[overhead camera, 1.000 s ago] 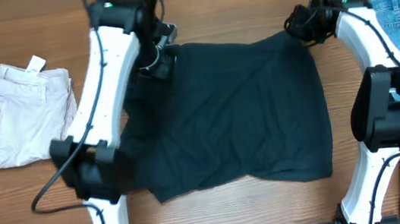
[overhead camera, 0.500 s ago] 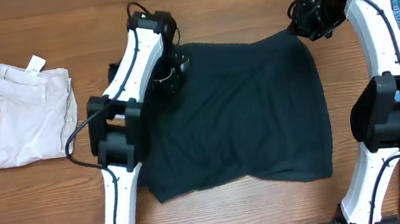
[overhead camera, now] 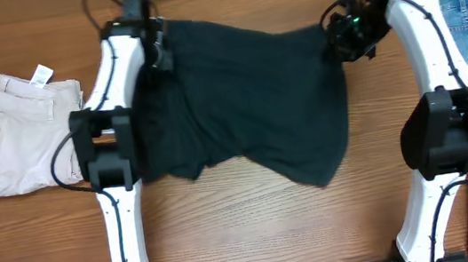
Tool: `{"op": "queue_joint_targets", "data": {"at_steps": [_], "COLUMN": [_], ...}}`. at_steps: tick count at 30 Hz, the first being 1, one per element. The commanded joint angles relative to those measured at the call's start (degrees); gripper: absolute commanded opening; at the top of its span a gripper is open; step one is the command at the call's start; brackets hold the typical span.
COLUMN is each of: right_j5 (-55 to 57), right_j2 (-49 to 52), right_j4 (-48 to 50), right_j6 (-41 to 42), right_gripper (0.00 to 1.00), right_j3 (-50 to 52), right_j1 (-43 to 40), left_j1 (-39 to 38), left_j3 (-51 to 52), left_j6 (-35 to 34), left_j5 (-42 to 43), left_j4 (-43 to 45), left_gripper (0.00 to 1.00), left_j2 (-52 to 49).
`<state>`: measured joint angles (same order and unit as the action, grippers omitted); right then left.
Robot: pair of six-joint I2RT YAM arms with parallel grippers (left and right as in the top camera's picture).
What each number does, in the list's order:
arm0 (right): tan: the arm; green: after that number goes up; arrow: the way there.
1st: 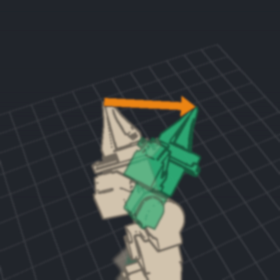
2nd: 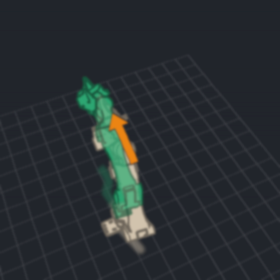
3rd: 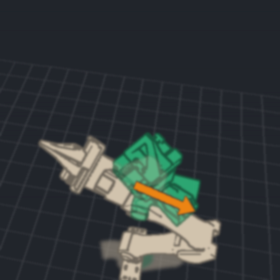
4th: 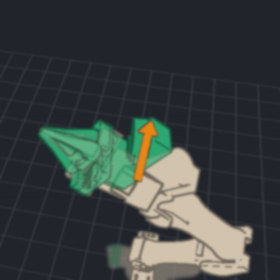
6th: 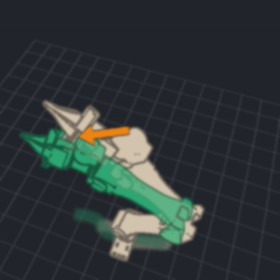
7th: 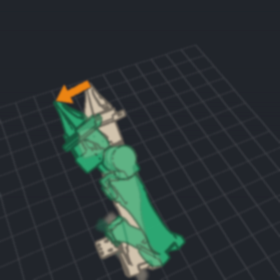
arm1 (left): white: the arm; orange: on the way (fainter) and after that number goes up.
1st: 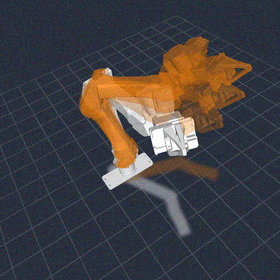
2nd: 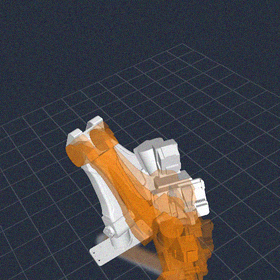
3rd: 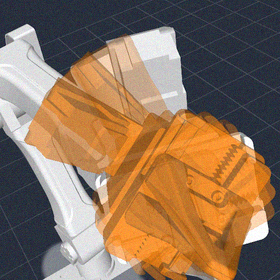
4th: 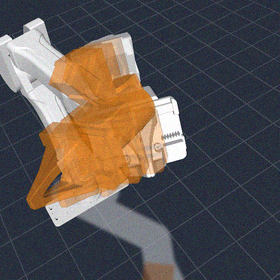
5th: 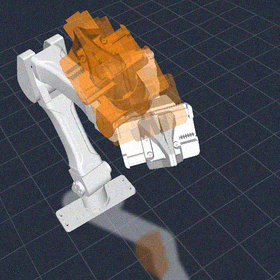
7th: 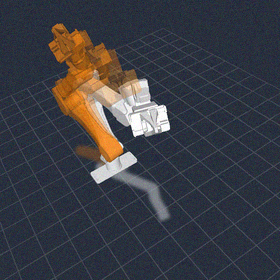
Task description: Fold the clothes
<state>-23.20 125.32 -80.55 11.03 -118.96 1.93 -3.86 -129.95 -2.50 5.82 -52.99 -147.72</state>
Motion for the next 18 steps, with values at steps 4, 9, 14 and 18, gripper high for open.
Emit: {"op": "queue_joint_targets", "data": {"at_steps": [4, 9, 14, 18], "right_j5": [7.6, 7.8, 11.7, 32.4], "right_j2": [-0.7, -0.7, -0.7, -0.7], "right_j4": [5.8, 11.8, 21.7, 26.5], "right_j6": [0.1, 2.4, 6.8, 10.3], "right_gripper": [0.07, 0.14, 0.04, 0.04], "right_j3": [8.6, 20.9, 30.6, 31.6], "right_j1": [8.6, 9.6, 7.6, 5.0], "left_j1": [2.3, 2.9, 3.3, 3.2], "left_j3": [-7.4, -19.9, -38.0, -44.7], "left_j6": [3.0, 7.3, 9.8, 7.5], "left_j5": [4.3, 1.5, 1.2, 4.8], "left_j4": [-5.9, -21.2, -38.3, -43.8], "left_gripper": [0.15, 0.45, 0.5, 0.5], "left_j2": [-4.2, -4.2, -4.0, -3.1]}}
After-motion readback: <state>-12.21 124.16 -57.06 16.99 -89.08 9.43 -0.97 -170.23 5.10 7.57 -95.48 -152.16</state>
